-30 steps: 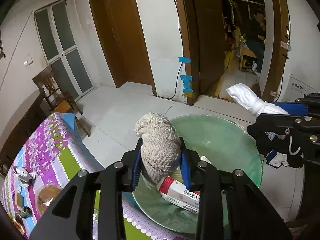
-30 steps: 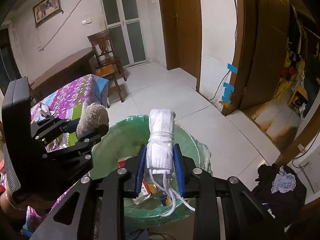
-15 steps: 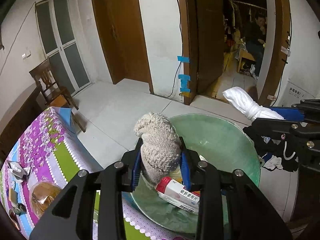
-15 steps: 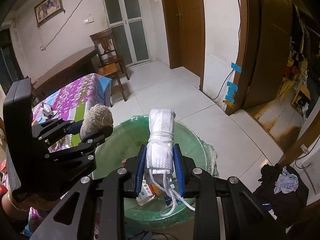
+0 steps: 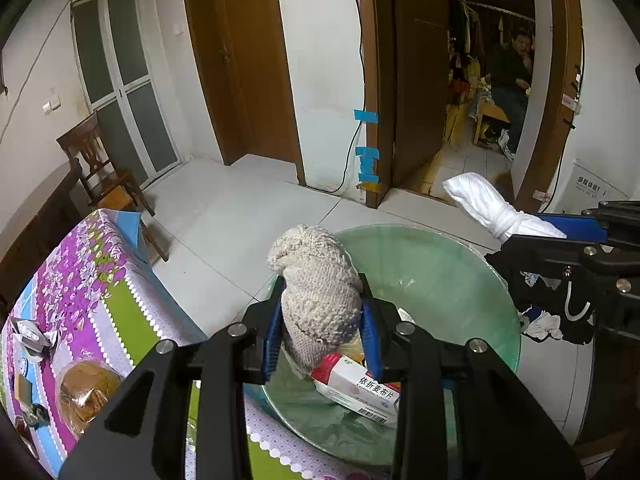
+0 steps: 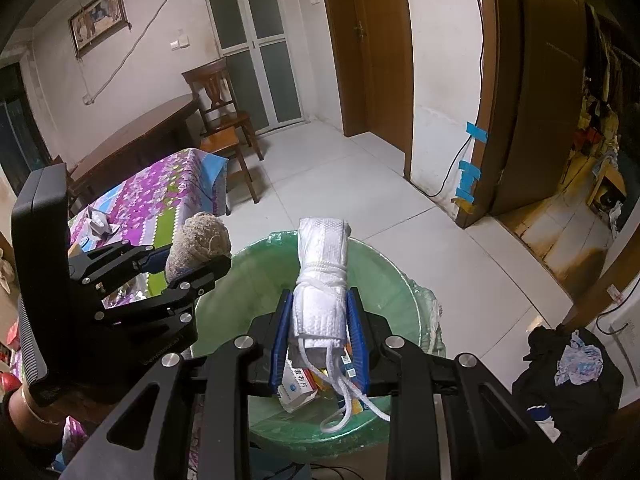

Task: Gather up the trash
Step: 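Open both grippers to release the items into the bin, then move both open tools back over the table, then grasp the orange-and-white paper cup with the left gripper while the right grasps the tan sponge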

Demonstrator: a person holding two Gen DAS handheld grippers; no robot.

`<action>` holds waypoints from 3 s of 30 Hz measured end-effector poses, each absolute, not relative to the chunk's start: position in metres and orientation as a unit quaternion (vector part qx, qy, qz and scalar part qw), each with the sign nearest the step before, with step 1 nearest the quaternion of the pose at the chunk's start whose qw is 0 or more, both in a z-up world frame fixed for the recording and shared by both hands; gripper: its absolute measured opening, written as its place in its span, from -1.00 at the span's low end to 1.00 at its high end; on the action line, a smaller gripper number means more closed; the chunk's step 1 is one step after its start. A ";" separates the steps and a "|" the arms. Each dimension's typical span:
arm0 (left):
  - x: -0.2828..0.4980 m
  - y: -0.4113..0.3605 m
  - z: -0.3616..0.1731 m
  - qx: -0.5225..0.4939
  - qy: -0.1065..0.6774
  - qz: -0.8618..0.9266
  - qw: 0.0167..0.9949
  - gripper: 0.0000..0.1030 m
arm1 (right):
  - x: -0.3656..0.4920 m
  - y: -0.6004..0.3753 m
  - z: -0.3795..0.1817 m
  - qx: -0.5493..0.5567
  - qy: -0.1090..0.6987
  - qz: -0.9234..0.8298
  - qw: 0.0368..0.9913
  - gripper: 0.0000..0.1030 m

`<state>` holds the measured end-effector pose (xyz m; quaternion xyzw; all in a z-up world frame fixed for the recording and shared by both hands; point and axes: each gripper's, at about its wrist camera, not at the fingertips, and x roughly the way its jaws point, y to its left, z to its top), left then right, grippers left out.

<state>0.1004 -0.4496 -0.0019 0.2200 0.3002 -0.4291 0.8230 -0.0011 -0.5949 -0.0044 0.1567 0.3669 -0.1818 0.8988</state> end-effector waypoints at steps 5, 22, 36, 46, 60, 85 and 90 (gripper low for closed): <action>0.101 -0.450 -0.001 0.220 0.298 -0.431 0.823 -0.38 | 0.001 -0.597 -0.006 0.157 0.367 -0.182 0.899 -0.45; 0.107 -0.430 0.004 0.192 0.293 -0.431 0.832 0.57 | -0.006 -0.606 -0.023 0.148 0.378 -0.201 0.891 -0.07; 0.114 -0.299 0.007 0.136 0.284 -0.346 0.884 0.74 | -0.005 -0.537 -0.031 0.141 0.323 -0.161 0.922 -0.07; 0.174 -0.135 0.041 0.049 0.295 -0.174 0.938 0.84 | 0.058 -0.410 -0.044 0.142 0.332 -0.019 0.932 0.09; 0.320 0.004 -0.007 0.048 0.413 -0.045 0.909 0.89 | 0.193 -0.152 -0.062 0.008 0.405 0.216 0.889 0.90; 0.338 0.016 -0.020 0.069 0.419 -0.013 0.905 0.69 | 0.225 -0.123 -0.081 0.013 0.413 0.202 0.888 -0.14; 0.318 0.016 0.018 0.042 0.369 -0.013 0.928 0.69 | 0.199 -0.149 -0.063 0.044 0.385 0.192 0.902 -0.15</action>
